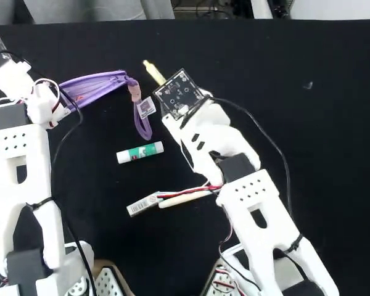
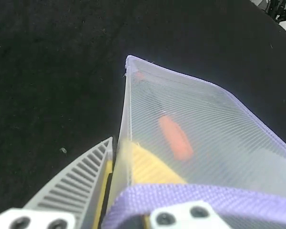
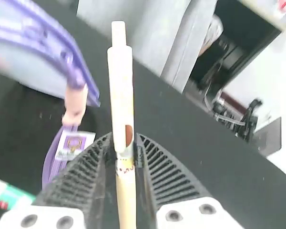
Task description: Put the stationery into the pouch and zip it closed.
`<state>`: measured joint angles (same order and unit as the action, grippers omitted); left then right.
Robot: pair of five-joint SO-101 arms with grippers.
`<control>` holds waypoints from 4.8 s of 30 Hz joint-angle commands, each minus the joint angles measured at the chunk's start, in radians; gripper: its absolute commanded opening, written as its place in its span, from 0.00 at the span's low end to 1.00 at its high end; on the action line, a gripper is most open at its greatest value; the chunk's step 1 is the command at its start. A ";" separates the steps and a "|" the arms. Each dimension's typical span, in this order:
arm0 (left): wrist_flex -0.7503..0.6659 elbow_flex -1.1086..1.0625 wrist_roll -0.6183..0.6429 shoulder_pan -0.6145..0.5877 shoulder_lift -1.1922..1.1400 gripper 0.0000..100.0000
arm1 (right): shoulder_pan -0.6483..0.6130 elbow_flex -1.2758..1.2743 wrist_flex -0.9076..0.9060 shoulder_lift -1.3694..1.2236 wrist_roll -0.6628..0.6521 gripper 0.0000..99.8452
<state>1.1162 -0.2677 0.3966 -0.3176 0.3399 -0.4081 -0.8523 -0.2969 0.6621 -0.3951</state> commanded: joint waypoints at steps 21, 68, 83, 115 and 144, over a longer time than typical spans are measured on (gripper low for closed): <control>-0.003 -0.022 0.002 0.022 -0.012 0.03 | -0.276 0.001 0.480 0.041 0.011 0.01; -0.023 -0.038 0.002 0.035 -0.014 0.03 | -0.371 0.101 1.315 -0.501 0.101 0.01; -0.026 -0.039 0.002 0.027 -0.014 0.03 | -0.321 -0.002 1.174 -0.544 0.110 0.12; -0.028 -0.038 0.000 0.024 -0.014 0.03 | -0.252 0.228 -0.115 -0.024 0.002 0.14; -0.026 -0.035 0.005 -0.013 -0.012 0.03 | -0.173 -0.125 -0.471 -0.220 -0.577 0.14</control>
<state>1.1009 -0.2938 0.3966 -0.2992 0.3429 -0.5984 -1.0395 -0.8017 0.5516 -0.9383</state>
